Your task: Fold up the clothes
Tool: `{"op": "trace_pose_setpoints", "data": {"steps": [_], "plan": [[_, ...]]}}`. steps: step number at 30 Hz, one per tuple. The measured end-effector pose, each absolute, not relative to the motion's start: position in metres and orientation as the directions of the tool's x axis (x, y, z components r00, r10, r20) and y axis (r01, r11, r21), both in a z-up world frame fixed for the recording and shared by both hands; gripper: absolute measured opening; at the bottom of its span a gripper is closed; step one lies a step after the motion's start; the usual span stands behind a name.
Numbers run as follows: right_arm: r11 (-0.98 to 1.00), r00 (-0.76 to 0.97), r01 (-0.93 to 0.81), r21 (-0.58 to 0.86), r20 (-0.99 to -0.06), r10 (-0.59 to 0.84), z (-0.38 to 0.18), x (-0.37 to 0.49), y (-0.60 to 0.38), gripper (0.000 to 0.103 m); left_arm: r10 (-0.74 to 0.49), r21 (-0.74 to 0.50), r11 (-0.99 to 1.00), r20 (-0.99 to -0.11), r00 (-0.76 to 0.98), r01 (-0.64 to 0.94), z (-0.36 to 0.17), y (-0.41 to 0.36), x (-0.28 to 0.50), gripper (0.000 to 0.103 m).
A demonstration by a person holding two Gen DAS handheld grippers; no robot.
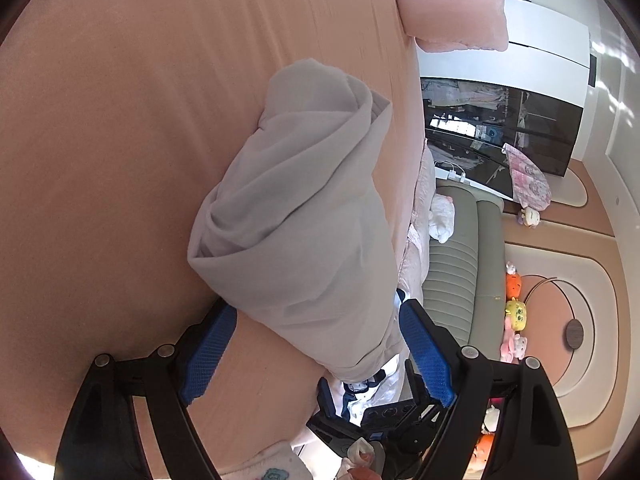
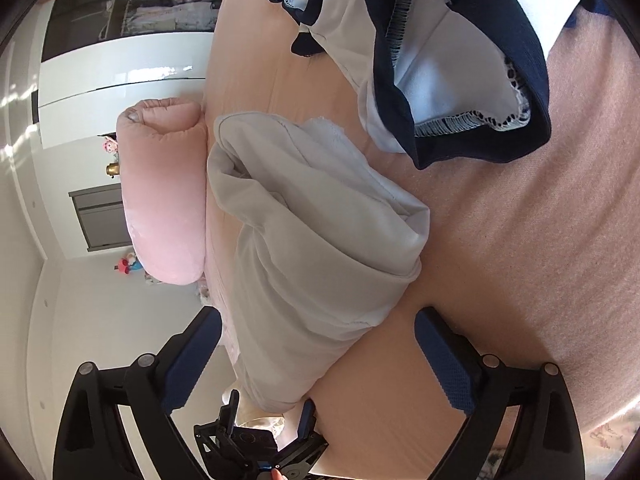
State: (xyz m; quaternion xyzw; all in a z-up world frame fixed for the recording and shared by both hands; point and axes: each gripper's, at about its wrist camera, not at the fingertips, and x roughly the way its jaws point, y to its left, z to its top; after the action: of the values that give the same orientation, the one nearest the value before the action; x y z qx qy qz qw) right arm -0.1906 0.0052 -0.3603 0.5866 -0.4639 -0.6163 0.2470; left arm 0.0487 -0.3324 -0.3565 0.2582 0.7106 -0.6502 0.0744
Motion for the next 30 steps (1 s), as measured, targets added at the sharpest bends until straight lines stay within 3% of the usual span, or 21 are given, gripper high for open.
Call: {"op": "trace_pose_setpoints", "data": {"steps": [10,20,22,23,24,26,30], "plan": [[-0.409,-0.256,-0.256,0.876,-0.469,-0.845,-0.365,-0.209,-0.008,0.103,0.172,-0.907,0.138,-0.375,-0.911,0.399,-0.370,-0.343,0.042,0.084],[-0.465,-0.262,-0.214,0.859,-0.509,-0.820,-0.362,-0.212,-0.014,0.102,0.133,-0.855,0.024,-0.510,-0.850,0.517,-0.355,-0.333,0.023,0.087],[-0.519,-0.245,-0.184,0.835,-0.550,-0.798,-0.358,-0.212,-0.019,0.098,0.114,-0.837,-0.019,-0.546,-0.830,0.547,-0.351,-0.328,0.021,0.085],[-0.560,-0.231,-0.163,0.812,-0.583,-0.779,-0.355,-0.213,-0.022,0.092,0.104,-0.825,-0.042,-0.565,-0.818,0.564,-0.350,-0.325,0.020,0.078],[-0.602,-0.217,-0.140,0.786,-0.618,-0.756,-0.352,-0.213,-0.025,0.080,0.093,-0.812,-0.066,-0.584,-0.806,0.581,-0.348,-0.323,0.020,0.067],[-0.654,-0.208,-0.091,0.751,-0.656,-0.725,-0.351,-0.212,-0.026,0.061,0.080,-0.791,-0.104,-0.611,-0.787,0.603,-0.347,-0.319,0.020,0.054],[-0.666,-0.209,-0.014,0.746,-0.654,-0.727,-0.349,-0.210,-0.024,0.045,0.058,-0.749,-0.192,-0.654,-0.754,0.634,-0.342,-0.312,0.021,0.035]]}}
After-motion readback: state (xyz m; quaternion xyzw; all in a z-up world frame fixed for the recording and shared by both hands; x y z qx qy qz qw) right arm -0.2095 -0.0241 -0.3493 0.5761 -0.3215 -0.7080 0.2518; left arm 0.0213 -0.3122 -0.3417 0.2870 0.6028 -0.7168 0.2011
